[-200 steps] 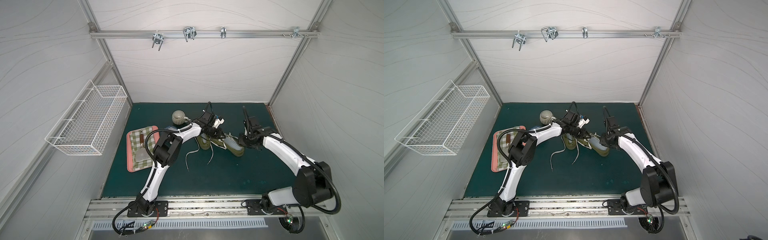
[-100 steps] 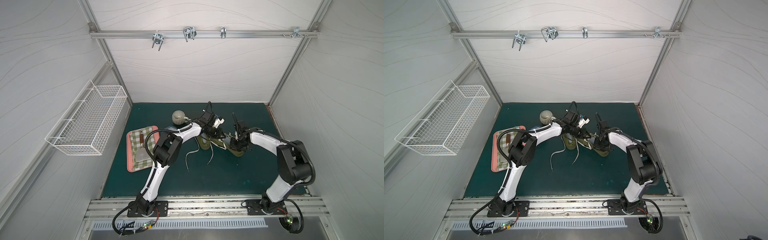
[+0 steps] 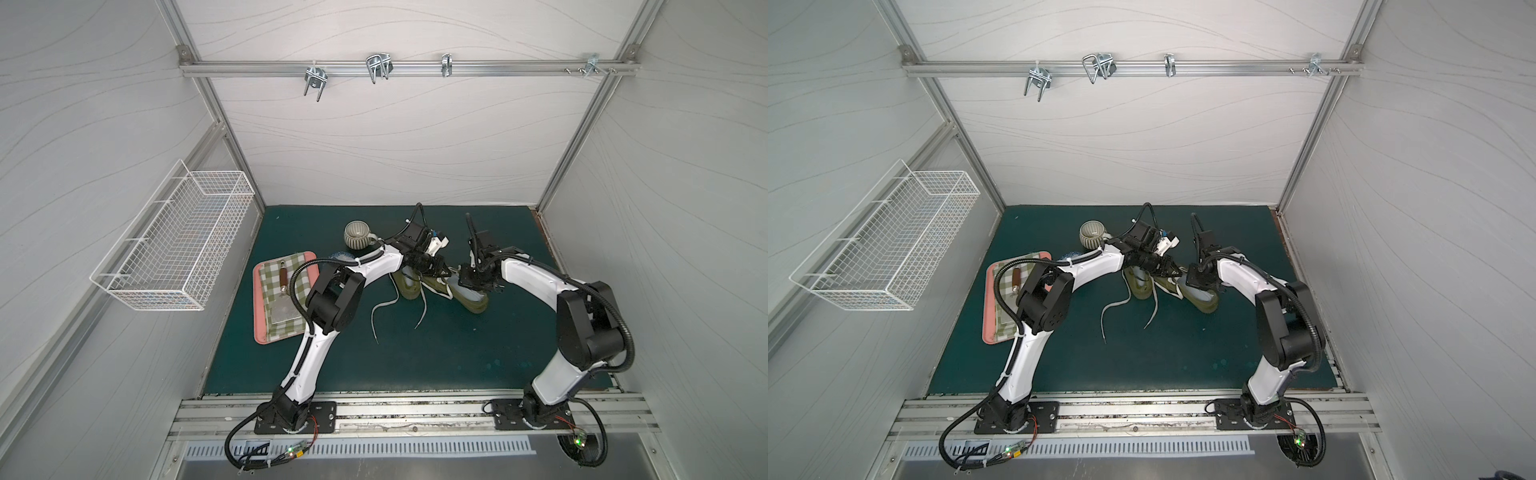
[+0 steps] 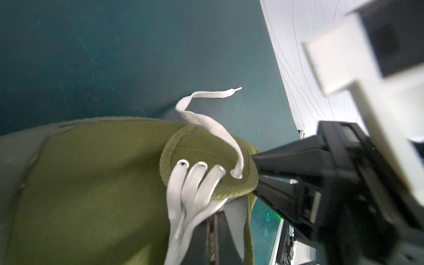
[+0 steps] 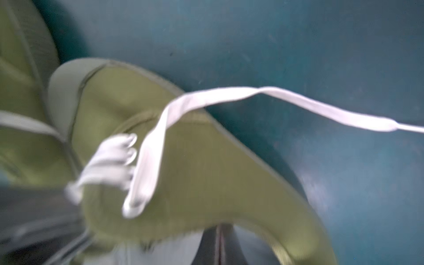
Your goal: Insert the insole into the shoe
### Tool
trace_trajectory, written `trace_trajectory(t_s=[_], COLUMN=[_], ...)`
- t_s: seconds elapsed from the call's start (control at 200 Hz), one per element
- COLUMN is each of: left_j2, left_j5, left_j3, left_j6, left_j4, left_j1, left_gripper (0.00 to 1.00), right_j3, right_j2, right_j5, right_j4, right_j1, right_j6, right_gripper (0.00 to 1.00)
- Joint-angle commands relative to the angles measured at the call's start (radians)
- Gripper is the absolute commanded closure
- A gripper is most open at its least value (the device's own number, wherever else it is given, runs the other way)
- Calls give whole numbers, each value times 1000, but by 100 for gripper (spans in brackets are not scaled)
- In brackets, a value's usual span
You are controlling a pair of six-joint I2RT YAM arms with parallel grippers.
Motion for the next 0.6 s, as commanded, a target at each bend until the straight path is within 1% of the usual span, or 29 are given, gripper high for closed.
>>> trace_trajectory(t_s=[0.0, 0.07, 0.12, 0.205, 0.32, 0.455, 0.515, 0.595], left_j2=[-19, -16, -13, -15, -10, -6, -8, -7], left_j5=[14, 16, 17, 15, 16, 17, 17, 17], left_j3=[23, 26, 31, 31, 34, 31, 27, 32], left_j6=[14, 13, 13, 17, 13, 8, 8, 8], left_j4=[8, 8, 4, 3, 5, 7, 10, 10], left_j1=[-5, -6, -6, -5, -5, -5, -5, -5], left_gripper=[100, 100, 100, 100, 100, 100, 100, 100], right_j3=[1, 20, 28, 10, 5, -35, -37, -35], right_j2=[100, 156, 161, 105, 26, -50, -35, 27], right_j5=[56, 62, 59, 98, 225, 326, 336, 298], right_j4=[24, 13, 3, 6, -18, 8, 10, 14], right_j1=[-20, -30, -30, -7, 34, 35, 26, -2], right_j6=[5, -3, -12, -14, -16, 9, 9, 8], right_gripper=[100, 100, 100, 100, 100, 100, 100, 100])
